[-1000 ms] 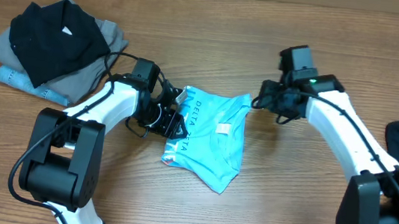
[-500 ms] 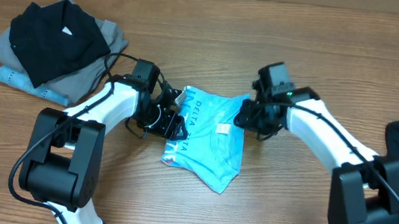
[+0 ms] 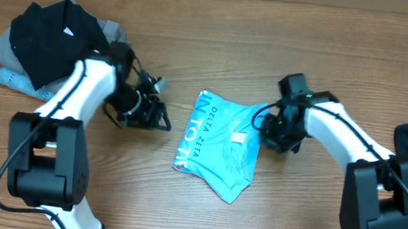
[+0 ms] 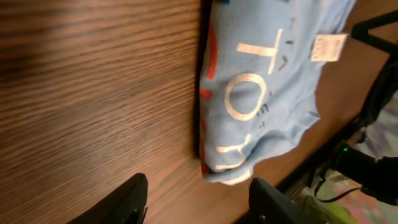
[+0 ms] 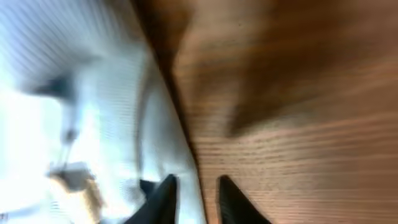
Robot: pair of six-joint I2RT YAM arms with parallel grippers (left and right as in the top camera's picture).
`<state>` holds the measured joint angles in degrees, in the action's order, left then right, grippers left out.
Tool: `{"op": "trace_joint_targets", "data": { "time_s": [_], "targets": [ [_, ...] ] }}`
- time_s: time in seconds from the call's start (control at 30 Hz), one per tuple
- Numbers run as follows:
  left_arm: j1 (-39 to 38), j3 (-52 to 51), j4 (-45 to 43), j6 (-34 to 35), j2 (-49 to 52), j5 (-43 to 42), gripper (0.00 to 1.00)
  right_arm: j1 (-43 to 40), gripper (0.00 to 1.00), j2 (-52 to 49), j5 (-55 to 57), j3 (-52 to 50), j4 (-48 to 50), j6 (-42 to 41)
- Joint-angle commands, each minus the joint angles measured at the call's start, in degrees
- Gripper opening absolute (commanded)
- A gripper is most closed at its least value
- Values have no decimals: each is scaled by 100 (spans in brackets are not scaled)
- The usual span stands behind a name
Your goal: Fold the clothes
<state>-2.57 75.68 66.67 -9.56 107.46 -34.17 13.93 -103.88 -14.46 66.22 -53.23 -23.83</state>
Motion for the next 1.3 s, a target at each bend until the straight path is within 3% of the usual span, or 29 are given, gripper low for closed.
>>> {"op": "trace_joint_targets", "data": {
  "time_s": [0.0, 0.1, 0.17, 0.3, 0.4, 0.5, 0.6, 0.73, 0.83, 0.93, 1.0, 1.2, 1.27],
  "targets": [
    [-24, 262, 245, -472, -2, -675, 50, 4, 29, 358, -487, 627, -175, 929],
    [-444, 111, 240, -732, -2, -881, 24, 4, 13, 588, -940, 774, 4, 931],
    [-743, -68, 153, -739, -2, -887, 13, 44, 5, 595, -1226, 767, 179, 883],
    [-1298, -721, -310, -590, 0, -769, 9, 116, 4, 503, -1185, 610, 522, 791],
    [-1604, -1567, -1102, 83, 0, -428, 8, 122, 4, 216, -962, 452, 793, 267],
    [-1526, -2264, -1569, 730, 0, 79, 7, 136, 5, -295, -1051, 221, 1222, -44],
    [-1263, -2291, -1410, 835, -4, 170, 4, 179, 5, -533, -1069, 210, 1362, -44],
    [-782, -2098, -1196, 824, -13, 181, 4, 199, 4, -636, -1049, 208, 1353, -122],
    [-289, -1853, -1117, 782, -33, 175, 7, 197, 4, -684, -201, 201, 752, -1565],
    [-4, -1716, -1115, 420, -79, -535, 17, 197, 4, -682, -120, 195, 485, -1753],
    [-4, -1716, -1117, 94, -79, -1143, 33, 168, 4, -682, -175, 208, 378, -1471],
    [-33, -1700, -1115, -483, -81, -1770, 36, 109, 4, -503, -621, 365, 9, -247],
    [-168, -1707, -1104, -479, -79, -1521, 37, 111, 4, -214, -608, 468, -28, 212]
  ]
}}
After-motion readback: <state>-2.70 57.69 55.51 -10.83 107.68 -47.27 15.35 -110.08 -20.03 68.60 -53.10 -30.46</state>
